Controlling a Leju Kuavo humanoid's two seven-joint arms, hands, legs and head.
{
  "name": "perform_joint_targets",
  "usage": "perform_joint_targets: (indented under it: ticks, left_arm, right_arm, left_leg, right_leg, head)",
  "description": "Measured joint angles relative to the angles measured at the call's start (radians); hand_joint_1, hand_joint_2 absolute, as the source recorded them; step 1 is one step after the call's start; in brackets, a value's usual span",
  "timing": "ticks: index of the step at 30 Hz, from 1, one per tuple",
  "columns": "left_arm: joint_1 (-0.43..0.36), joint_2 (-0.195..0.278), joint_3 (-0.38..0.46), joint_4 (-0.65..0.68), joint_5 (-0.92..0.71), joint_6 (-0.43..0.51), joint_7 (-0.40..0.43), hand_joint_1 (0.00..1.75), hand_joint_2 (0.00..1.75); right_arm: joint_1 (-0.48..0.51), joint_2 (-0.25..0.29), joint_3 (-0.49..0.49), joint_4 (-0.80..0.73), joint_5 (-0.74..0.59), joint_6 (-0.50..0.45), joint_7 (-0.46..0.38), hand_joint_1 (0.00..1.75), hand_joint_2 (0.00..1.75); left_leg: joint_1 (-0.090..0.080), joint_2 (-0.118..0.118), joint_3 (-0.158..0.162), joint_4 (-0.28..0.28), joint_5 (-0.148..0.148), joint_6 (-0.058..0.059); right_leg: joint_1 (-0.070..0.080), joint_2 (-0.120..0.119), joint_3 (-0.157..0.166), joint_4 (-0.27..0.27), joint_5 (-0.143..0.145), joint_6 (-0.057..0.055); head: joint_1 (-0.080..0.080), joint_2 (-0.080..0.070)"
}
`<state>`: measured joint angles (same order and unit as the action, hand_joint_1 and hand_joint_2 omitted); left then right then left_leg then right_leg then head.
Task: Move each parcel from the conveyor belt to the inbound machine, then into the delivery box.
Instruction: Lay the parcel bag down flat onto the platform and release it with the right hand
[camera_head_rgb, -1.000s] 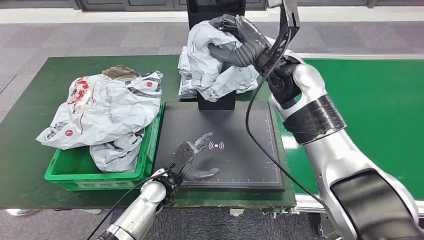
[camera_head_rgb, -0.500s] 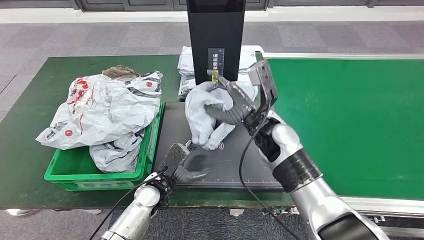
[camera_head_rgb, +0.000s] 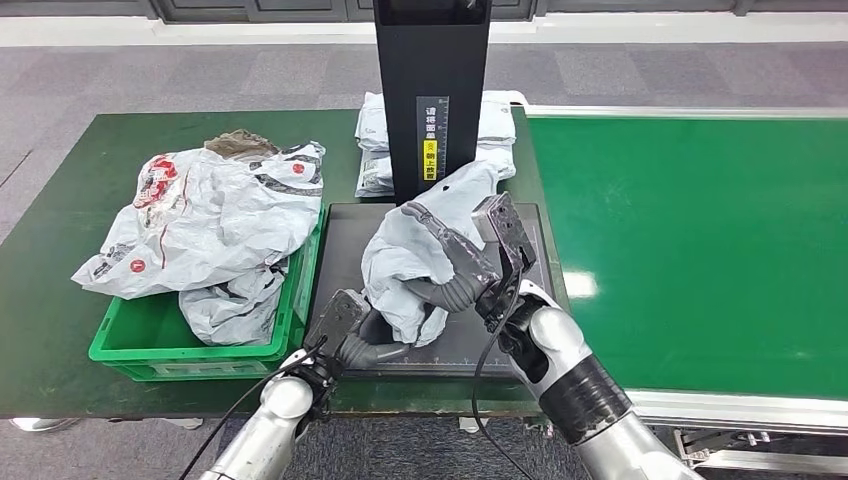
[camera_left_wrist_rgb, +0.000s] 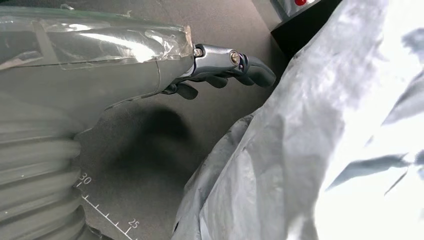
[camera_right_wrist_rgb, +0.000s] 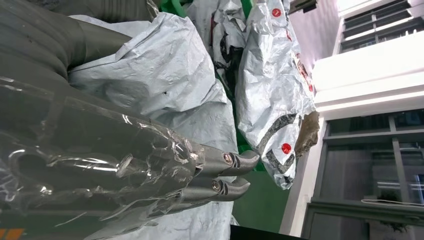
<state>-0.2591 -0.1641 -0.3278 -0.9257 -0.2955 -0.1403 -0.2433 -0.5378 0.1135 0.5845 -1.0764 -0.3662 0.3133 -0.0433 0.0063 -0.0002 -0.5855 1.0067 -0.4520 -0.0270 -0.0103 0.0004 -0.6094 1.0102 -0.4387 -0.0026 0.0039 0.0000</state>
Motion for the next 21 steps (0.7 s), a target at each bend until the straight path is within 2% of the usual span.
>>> perform_joint_targets:
  ticks: [3,13,14,17,18,21]
  left_arm:
    - [0.004,0.001,0.006,-0.005,-0.004,0.002,0.003,0.00,1.75]
    - [0.039,0.006,0.021,-0.026,-0.008,0.018,0.010,0.00,1.75]
    - [0.044,0.006,0.024,-0.029,-0.007,0.021,0.010,0.00,1.75]
    - [0.054,0.007,0.027,-0.038,-0.007,0.025,0.011,0.00,1.75]
    - [0.055,0.007,0.027,-0.041,-0.007,0.026,0.012,0.10,1.75]
    - [0.059,0.007,0.027,-0.052,0.009,0.026,0.013,1.41,1.75]
  right_arm:
    - [0.021,-0.002,0.000,-0.014,0.022,-0.002,-0.001,0.00,1.75]
    - [0.187,-0.015,-0.001,-0.078,0.054,-0.007,-0.037,0.00,1.75]
    - [0.200,-0.016,-0.002,-0.083,0.061,-0.010,-0.038,0.00,1.31]
    - [0.227,-0.017,-0.008,-0.092,0.092,-0.009,-0.036,0.00,1.31]
    - [0.230,-0.017,-0.011,-0.092,0.104,-0.011,-0.035,0.00,1.75]
    - [0.232,-0.017,-0.023,-0.092,0.127,-0.032,-0.035,0.00,1.75]
  left_leg:
    - [0.000,0.000,0.000,0.000,0.000,0.000]
    - [0.000,0.000,0.000,0.000,-0.001,0.000]
    - [0.000,0.000,0.000,0.000,-0.001,0.000]
    - [0.000,0.000,0.000,0.000,-0.001,0.000]
    - [0.000,0.000,0.000,0.000,-0.001,0.000]
    - [0.000,0.000,0.000,0.000,-0.001,0.000]
  right_leg:
    - [0.000,0.000,0.000,0.000,0.000,0.000]
    - [0.000,0.000,0.000,0.000,-0.001,0.000]
    - [0.000,0.000,0.000,0.000,-0.001,0.000]
    - [0.000,0.000,-0.001,0.000,-0.001,0.000]
    - [0.000,0.000,0.000,0.000,-0.001,0.000]
    - [0.000,0.000,0.000,0.000,-0.001,0.000]
  head:
    - [0.000,0.000]
    - [0.000,0.000]
    - [0.000,0.000]
    - [0.000,0.000]
    - [0.000,0.000]
    - [0.000,0.000]
